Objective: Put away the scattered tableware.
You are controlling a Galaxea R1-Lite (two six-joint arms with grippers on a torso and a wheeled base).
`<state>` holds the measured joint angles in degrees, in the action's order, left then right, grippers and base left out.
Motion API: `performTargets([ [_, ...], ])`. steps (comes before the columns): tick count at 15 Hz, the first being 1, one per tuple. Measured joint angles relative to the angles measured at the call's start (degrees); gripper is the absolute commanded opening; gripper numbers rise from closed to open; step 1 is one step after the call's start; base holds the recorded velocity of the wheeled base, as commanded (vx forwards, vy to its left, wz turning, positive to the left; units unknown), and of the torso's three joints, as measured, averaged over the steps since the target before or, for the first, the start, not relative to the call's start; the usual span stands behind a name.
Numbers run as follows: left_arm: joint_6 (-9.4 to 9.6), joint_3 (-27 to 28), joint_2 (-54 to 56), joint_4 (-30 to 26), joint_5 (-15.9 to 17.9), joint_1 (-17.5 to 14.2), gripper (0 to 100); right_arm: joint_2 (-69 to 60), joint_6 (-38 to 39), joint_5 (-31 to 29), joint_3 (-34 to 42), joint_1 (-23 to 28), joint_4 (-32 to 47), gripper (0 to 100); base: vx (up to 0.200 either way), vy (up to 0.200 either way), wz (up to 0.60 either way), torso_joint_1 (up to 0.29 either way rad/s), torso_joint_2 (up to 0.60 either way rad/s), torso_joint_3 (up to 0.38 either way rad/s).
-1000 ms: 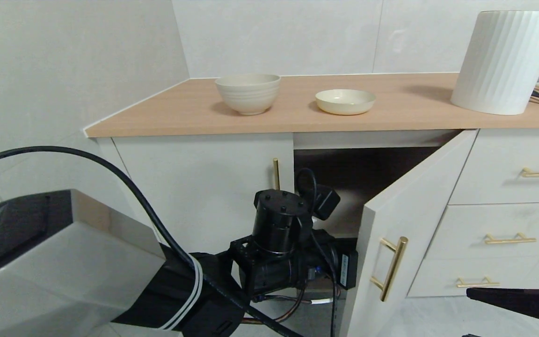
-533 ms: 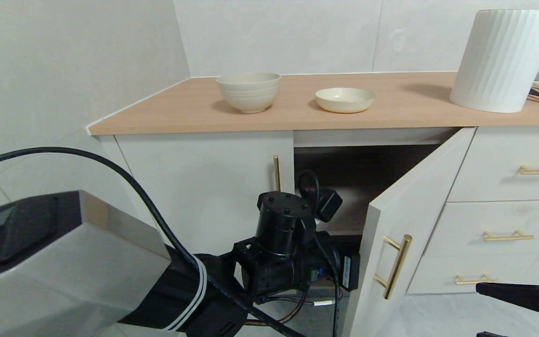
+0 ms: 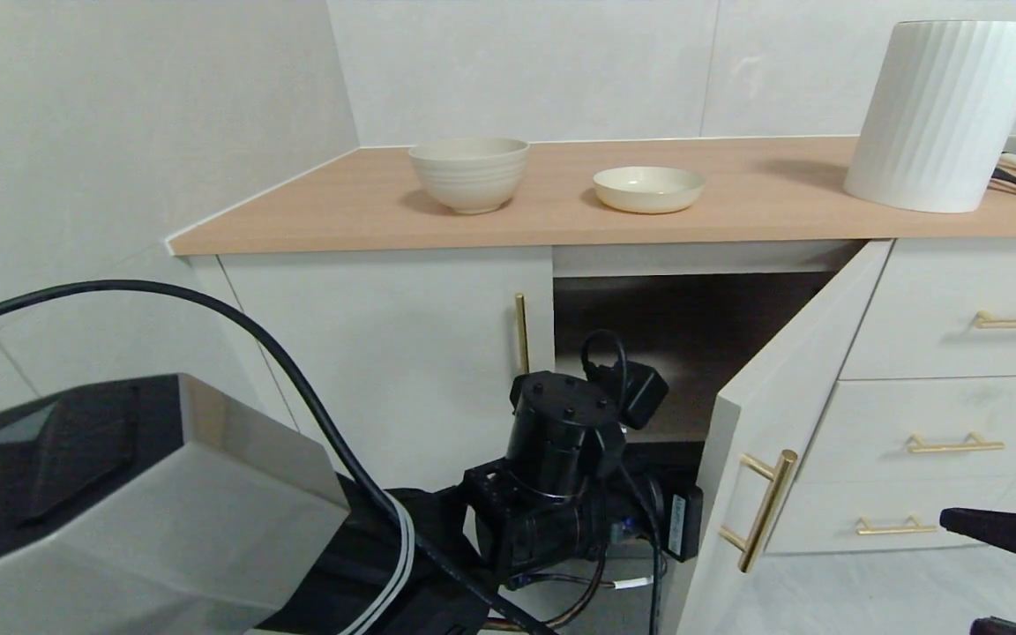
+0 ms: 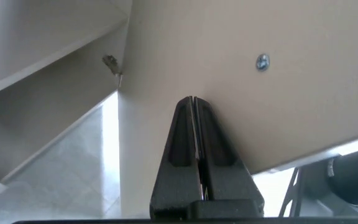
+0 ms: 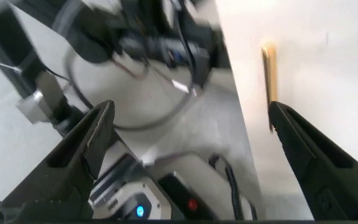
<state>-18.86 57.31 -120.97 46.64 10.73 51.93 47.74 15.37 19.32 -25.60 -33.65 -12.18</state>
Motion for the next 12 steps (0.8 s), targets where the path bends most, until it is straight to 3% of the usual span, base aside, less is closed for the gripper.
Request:
performTargets([
  [12, -0.35, 2.01, 0.74, -1.34, 0.09, 8.16, 0, -5.35, 0.09, -0.11, -2.65, 0.0, 0.15, 100, 0.0, 0.0, 0.0, 0.0, 0.0, 0.0],
])
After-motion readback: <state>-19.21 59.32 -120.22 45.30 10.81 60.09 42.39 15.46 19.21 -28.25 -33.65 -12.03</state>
